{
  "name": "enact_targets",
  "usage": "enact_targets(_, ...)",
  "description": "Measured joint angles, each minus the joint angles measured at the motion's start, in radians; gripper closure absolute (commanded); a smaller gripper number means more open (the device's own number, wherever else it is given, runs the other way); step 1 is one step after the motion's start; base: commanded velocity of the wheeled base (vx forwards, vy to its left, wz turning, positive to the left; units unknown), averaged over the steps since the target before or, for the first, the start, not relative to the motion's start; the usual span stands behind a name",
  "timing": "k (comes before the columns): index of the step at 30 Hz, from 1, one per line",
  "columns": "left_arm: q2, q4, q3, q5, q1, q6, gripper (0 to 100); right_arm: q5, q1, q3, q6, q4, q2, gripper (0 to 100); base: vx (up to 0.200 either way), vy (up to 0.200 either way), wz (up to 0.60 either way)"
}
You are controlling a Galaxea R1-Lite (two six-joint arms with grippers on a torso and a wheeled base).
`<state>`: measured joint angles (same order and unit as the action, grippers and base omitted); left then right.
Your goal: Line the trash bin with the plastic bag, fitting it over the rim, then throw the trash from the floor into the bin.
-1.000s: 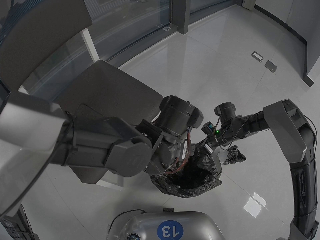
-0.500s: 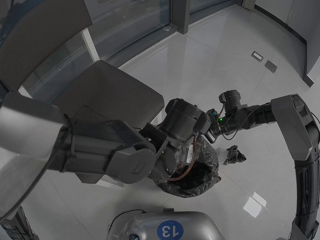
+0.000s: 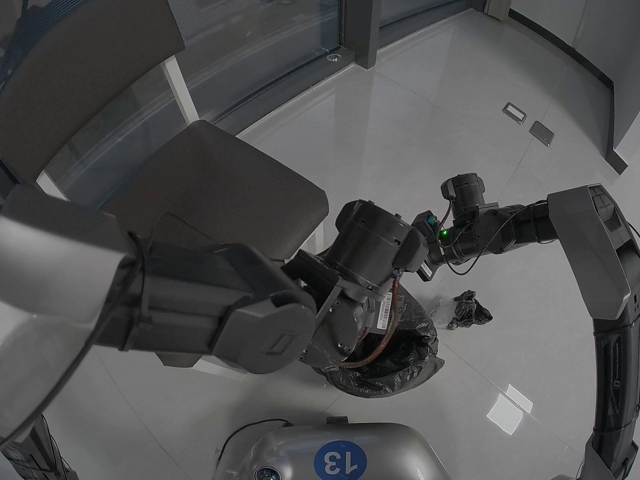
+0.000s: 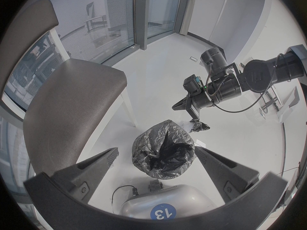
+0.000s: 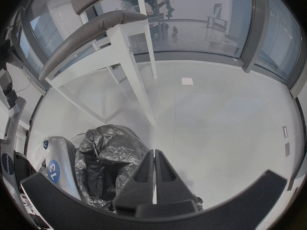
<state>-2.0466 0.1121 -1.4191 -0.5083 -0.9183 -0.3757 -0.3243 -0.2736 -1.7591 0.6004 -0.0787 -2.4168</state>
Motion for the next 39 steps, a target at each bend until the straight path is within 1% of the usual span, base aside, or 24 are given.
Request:
enact_targets(5, 0.000, 0.003, 0.007, -0.006, -0.016, -0.006, 0, -0.001, -0.001, 0.065, -0.006, 0.000, 0.014, 100, 0.000, 0.000, 0.00)
enact_targets(10, 0.000, 0.009, 0.021, -0.014, -0.040, -0.012, 0, -0.001, 0.019, 0.212, -0.006, 0.005, 0.053, 100, 0.000, 0.000, 0.00)
enact_targets(16, 0.014, 0.014, 0.041, -0.035, -0.075, -0.021, 0, 0.000, 0.087, 0.422, -0.004, 0.014, 0.153, 100, 0.000, 0.000, 0.00)
enact_targets(22, 0.055, 0.014, 0.048, -0.043, -0.080, -0.016, 0, 0.008, 0.176, 0.617, -0.002, 0.018, 0.285, 100, 0.000, 0.000, 0.00)
enact_targets(26, 0.093, 0.012, 0.050, -0.037, -0.048, 0.009, 0, 0.023, 0.239, 0.727, -0.001, 0.034, 0.377, 100, 0.000, 0.000, 0.00)
enact_targets(31, 0.133, 0.011, 0.047, 0.004, 0.065, 0.088, 0, 0.034, 0.294, 0.852, -0.004, 0.093, 0.484, 100, 0.000, 0.000, 0.00)
enact_targets(32, 0.140, 0.012, 0.047, 0.016, 0.085, 0.104, 0, 0.035, 0.300, 0.870, -0.006, 0.102, 0.504, 0, 0.000, 0.000, 0.00)
enact_targets(36, 0.168, 0.032, 0.049, 0.048, 0.161, 0.145, 0, 0.038, 0.325, 0.931, -0.013, 0.121, 0.570, 0, 0.000, 0.000, 0.00)
enact_targets(39, 0.181, 0.078, 0.057, 0.049, 0.190, 0.166, 0, 0.038, 0.346, 0.954, -0.014, 0.126, 0.595, 0, 0.000, 0.000, 0.00)
